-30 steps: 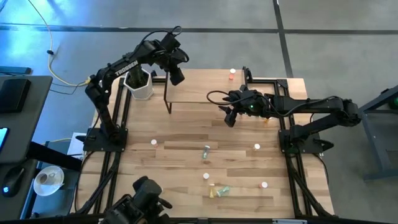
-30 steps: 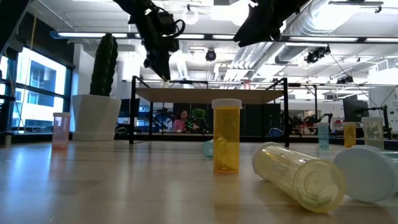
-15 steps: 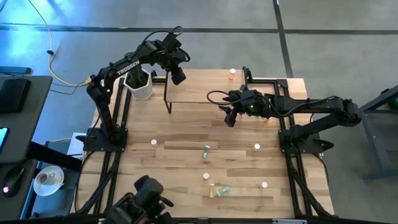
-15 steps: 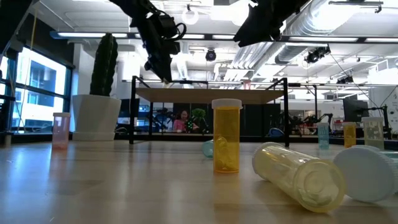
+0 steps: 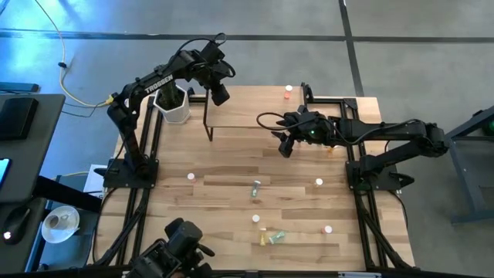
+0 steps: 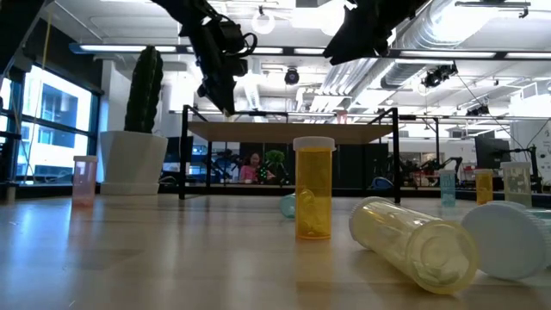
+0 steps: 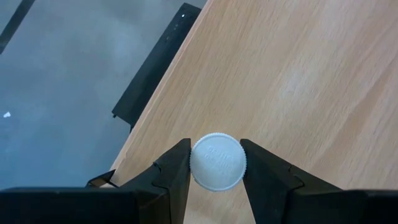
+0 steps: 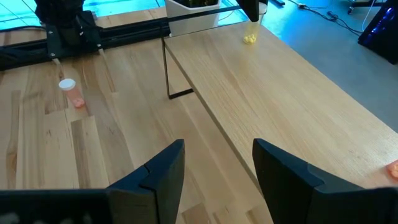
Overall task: Pick and place medicine bottles onto shelf by color
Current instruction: Put the middle left yellow pill bottle on the shelf, then put the bottom left orange pill bottle on the shelf
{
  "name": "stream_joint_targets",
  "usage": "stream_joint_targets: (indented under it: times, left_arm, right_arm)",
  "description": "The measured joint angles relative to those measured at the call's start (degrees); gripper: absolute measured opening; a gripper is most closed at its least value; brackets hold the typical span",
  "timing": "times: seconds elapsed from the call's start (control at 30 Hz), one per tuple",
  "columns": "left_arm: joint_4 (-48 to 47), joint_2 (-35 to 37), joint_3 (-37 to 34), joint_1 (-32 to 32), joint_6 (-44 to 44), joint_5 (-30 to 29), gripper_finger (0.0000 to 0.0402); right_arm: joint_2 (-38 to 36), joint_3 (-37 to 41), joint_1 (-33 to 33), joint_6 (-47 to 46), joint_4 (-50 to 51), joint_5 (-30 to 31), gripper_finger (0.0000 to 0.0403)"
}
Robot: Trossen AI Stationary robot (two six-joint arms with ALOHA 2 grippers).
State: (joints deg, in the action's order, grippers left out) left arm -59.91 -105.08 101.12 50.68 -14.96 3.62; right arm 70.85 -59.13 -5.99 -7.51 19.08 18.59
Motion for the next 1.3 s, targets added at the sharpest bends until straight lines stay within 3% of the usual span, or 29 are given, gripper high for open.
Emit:
stream_joint_targets:
  times: [0.57,1.13,1.3]
  left_arm:
    - [-0.57,-0.09,0.59,-0.09,-0.2,0.07,0.02]
    - [-6.71,0.25,7.38,-0.09,-0.07,0.2,0.0203]
    - [-6.96,3.68,7.72,-0.59,1.29,0.34,0.0202]
  right_arm:
    - [0.0,-0.01,-0.01,0.01,-0.01,0.0,0.0181]
    - [0.0,-0.04,-0.01,0.02,-0.01,-0.23,0.0181]
    - [0.0,-0.04,0.0,0.02,-0.01,-4.76,0.0181]
